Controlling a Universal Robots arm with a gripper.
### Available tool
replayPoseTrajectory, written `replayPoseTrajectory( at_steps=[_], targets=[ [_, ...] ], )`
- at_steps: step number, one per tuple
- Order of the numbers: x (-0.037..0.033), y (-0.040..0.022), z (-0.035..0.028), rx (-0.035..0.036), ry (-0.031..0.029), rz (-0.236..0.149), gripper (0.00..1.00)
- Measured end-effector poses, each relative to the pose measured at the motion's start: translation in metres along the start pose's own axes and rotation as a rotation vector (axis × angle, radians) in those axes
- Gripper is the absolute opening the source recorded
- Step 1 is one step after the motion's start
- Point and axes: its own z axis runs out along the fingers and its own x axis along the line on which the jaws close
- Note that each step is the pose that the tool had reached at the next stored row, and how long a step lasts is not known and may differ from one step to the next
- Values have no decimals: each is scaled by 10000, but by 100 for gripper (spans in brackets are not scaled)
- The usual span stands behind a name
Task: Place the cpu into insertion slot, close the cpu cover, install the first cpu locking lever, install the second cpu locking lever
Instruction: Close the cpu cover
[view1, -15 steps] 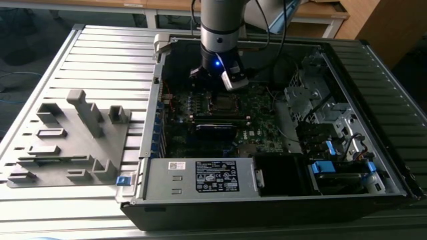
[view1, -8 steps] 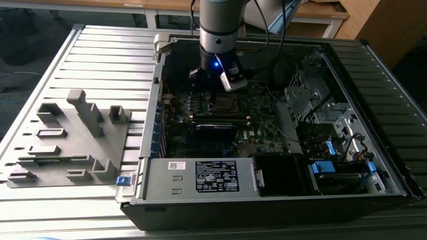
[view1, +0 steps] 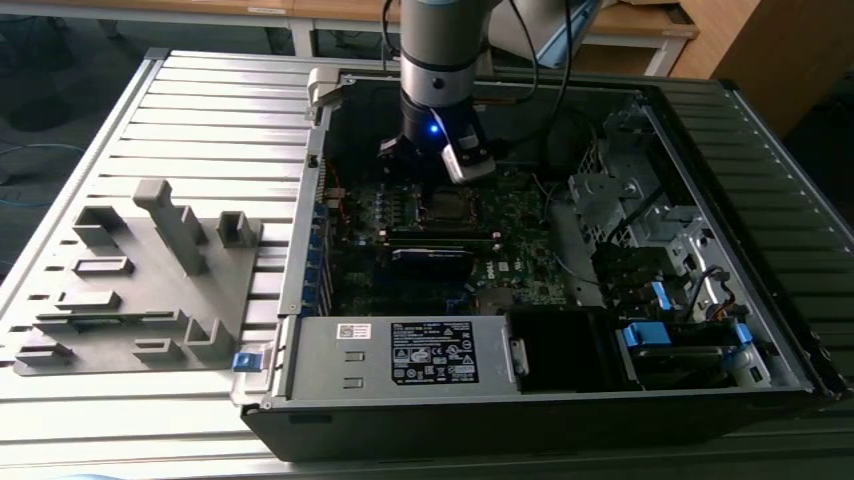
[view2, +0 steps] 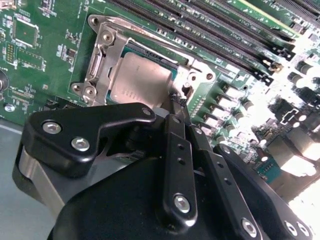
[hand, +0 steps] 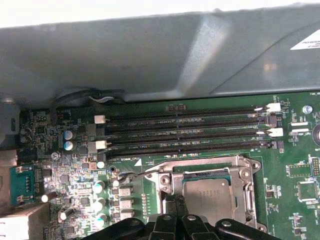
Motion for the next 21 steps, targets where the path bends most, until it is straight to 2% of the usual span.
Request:
replayPoseTrajectory(
  at_steps=[4,21],
  targets=[
    [5,-5,41,-3,-25,-4,11],
    [20,-8,62,-5,-46,-2,11]
  ],
)
